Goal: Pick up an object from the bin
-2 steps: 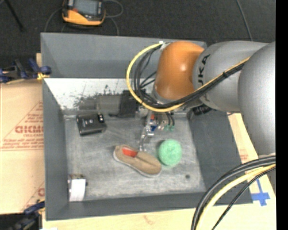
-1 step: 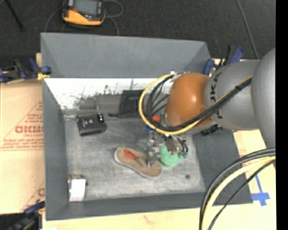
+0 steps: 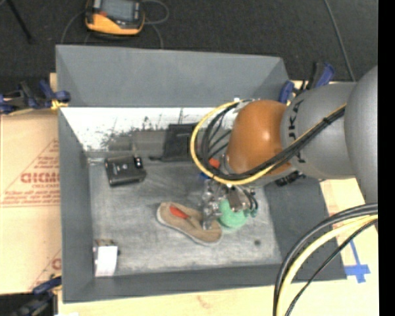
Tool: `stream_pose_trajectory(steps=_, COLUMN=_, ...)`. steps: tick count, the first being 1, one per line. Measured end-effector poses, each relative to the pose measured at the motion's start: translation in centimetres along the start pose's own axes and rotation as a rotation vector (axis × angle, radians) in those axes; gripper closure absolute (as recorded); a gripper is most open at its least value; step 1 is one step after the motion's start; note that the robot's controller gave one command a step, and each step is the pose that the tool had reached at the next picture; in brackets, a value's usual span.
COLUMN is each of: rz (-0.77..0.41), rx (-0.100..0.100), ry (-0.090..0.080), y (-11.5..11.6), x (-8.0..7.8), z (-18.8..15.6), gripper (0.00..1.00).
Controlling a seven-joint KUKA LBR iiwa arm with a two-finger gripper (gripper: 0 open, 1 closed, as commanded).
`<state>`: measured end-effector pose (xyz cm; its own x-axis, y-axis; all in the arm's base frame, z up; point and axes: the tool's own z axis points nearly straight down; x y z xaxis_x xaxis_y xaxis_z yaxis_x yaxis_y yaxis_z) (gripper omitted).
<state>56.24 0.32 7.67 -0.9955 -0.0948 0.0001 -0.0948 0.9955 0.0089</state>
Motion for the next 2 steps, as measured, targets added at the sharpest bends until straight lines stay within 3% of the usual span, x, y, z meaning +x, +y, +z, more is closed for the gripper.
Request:
stream_pose_trajectory(steps=1, rz=-0.116, rx=0.01, ry=-0.008, y=2.03, x=0.19, z=-15.18, gripper=1.0)
stream_pose_trajectory(steps=2, rz=-0.115, rx=0.01, ry=-0.005, y=2.03, x=0.26, z=-15.04, gripper=1.0)
